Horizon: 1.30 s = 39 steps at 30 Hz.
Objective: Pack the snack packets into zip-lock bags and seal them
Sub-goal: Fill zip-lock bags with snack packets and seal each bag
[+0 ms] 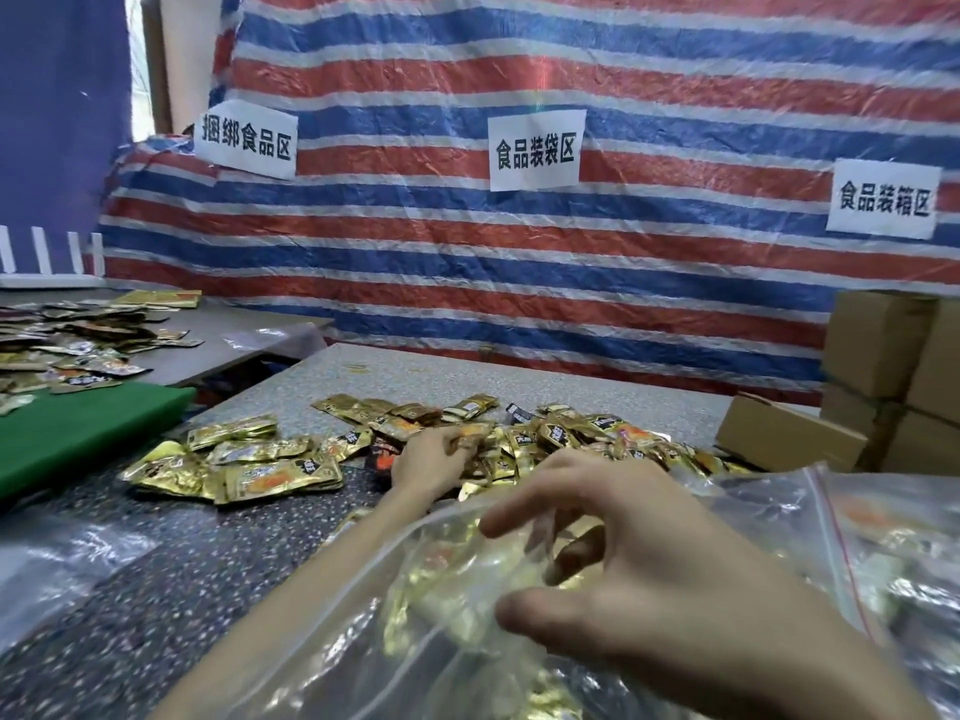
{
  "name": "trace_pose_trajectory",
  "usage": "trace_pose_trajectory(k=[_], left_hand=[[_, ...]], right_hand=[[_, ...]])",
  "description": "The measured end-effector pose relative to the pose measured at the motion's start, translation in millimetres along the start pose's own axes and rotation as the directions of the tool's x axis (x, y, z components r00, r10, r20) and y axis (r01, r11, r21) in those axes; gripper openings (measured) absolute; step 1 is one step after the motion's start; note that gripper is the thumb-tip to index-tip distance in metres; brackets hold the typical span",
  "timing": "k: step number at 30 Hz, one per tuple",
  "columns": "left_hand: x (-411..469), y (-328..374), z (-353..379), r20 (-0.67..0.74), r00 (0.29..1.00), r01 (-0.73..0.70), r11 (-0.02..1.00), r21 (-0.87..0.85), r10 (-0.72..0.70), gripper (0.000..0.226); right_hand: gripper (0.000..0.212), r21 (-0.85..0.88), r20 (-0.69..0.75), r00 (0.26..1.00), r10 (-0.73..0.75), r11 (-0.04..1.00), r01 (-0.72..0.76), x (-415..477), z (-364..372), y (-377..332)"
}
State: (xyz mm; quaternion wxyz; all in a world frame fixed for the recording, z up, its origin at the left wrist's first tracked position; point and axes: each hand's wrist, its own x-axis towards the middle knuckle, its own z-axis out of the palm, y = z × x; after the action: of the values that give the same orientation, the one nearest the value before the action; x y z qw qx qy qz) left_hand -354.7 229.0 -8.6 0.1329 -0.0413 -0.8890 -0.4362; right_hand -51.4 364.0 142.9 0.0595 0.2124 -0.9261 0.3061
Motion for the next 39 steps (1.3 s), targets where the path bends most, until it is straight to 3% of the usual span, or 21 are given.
trace_pose_trajectory(k=[3, 7, 10, 14, 19, 22, 27, 31, 36, 39], left_hand=[[-18, 18, -35, -0.096, 0.995, 0.01, 0.993, -0.114, -0.021, 0.027], [-54, 52, -102, 0.037, 0.997, 0.077, 0.933, -0.351, -0.068, 0.022], [-96, 75, -155, 0.055, 0.998, -0.006, 0.922, -0.386, 0.029, 0.011], [-156, 103, -215, -0.11, 0.983, -0.182, 0.847, -0.5, 0.146, 0.01], [-210, 126, -253, -0.373, 0.907, -0.399, 0.687, -0.607, 0.197, 0.009], [-230, 137, -264, -0.45, 0.861, -0.489, 0.635, -0.598, 0.238, 0.01], [-243, 145, -256, -0.394, 0.885, -0.425, 0.773, -0.471, 0.247, 0.02], [-246, 147, -245, -0.362, 0.896, -0.37, 0.882, -0.291, 0.256, 0.014], [-245, 148, -247, -0.463, 0.843, -0.413, 0.88, -0.235, 0.272, 0.019], [-248, 149, -248, -0.44, 0.852, -0.418, 0.875, -0.244, 0.284, 0.018]], right_hand=[[0.032, 0.011, -0.017, 1.0, -0.003, 1.0, 0.003, -1, 1, 1], [0.037, 0.018, -0.032, 0.999, 0.02, 1.0, -0.02, 1, 4, -1], [0.038, 0.011, -0.055, 0.998, 0.037, 0.999, -0.037, 2, 4, -2], [0.038, 0.021, -0.065, 0.996, 0.053, 0.998, -0.051, 0, 3, -4], [0.039, -0.008, -0.09, 0.995, 0.05, 0.999, -0.051, -1, 3, -5], [0.04, -0.009, -0.082, 0.995, 0.055, 0.998, -0.056, -1, 5, -6], [0.028, 0.023, -0.088, 0.996, 0.028, 0.999, -0.026, 0, 6, -13], [0.013, 0.032, -0.121, 0.993, -0.012, 0.999, 0.016, -1, 6, -16], [0.014, 0.1, -0.084, 0.996, 0.012, 0.995, -0.003, -2, 2, -16], [0.014, 0.141, -0.071, 0.997, -0.002, 0.99, 0.012, -2, 2, -17]])
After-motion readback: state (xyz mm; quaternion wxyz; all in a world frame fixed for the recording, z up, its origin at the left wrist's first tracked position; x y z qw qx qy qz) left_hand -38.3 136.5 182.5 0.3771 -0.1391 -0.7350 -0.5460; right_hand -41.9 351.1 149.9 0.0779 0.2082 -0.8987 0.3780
